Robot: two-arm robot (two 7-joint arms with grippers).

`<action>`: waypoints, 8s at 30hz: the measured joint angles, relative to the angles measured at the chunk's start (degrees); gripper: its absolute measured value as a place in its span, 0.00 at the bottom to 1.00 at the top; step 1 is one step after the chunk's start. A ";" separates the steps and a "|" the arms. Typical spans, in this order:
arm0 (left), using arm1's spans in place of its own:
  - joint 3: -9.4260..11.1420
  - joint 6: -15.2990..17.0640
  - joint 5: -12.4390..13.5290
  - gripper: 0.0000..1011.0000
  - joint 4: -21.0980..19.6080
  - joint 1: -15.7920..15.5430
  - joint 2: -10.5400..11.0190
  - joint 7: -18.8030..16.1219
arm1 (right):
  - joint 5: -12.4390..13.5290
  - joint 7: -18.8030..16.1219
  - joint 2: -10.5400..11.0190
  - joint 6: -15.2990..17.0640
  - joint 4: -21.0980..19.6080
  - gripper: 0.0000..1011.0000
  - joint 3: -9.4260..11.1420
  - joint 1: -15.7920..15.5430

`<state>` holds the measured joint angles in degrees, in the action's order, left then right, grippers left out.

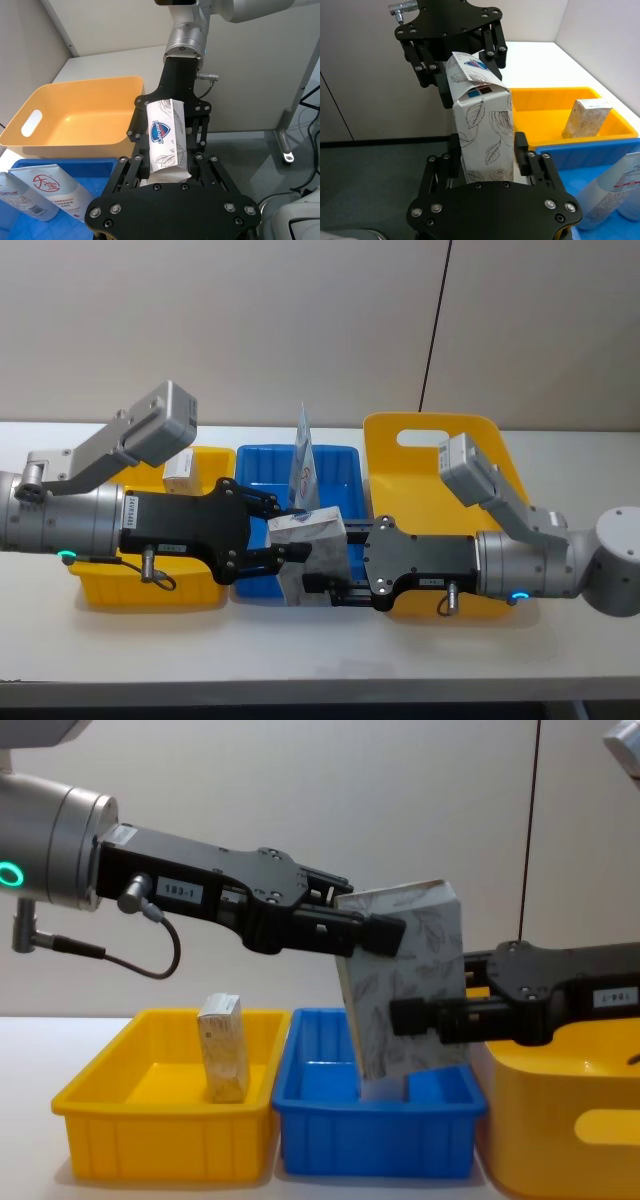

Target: Bimanual collaborative sorting of washing and personal care products

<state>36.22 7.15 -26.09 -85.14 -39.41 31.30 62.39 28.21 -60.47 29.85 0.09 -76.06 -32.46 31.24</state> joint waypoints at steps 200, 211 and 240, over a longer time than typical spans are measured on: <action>-15.59 14.82 -4.48 0.99 -17.01 19.36 -0.07 -46.10 | -8.08 64.82 -17.31 30.88 -19.53 0.99 11.99 -15.24; -15.59 14.82 -4.48 0.99 -17.01 19.36 -0.07 -46.10 | -8.96 65.11 -19.87 32.47 -17.99 0.99 9.86 -13.96; -15.59 14.82 -4.48 0.99 -17.00 19.37 -0.07 -46.10 | -15.06 68.04 -25.05 29.88 -6.42 0.99 5.81 -7.70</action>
<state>20.63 21.97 -30.57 -102.14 -20.04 31.23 16.28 13.15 7.56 4.80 29.97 -82.48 -26.65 23.55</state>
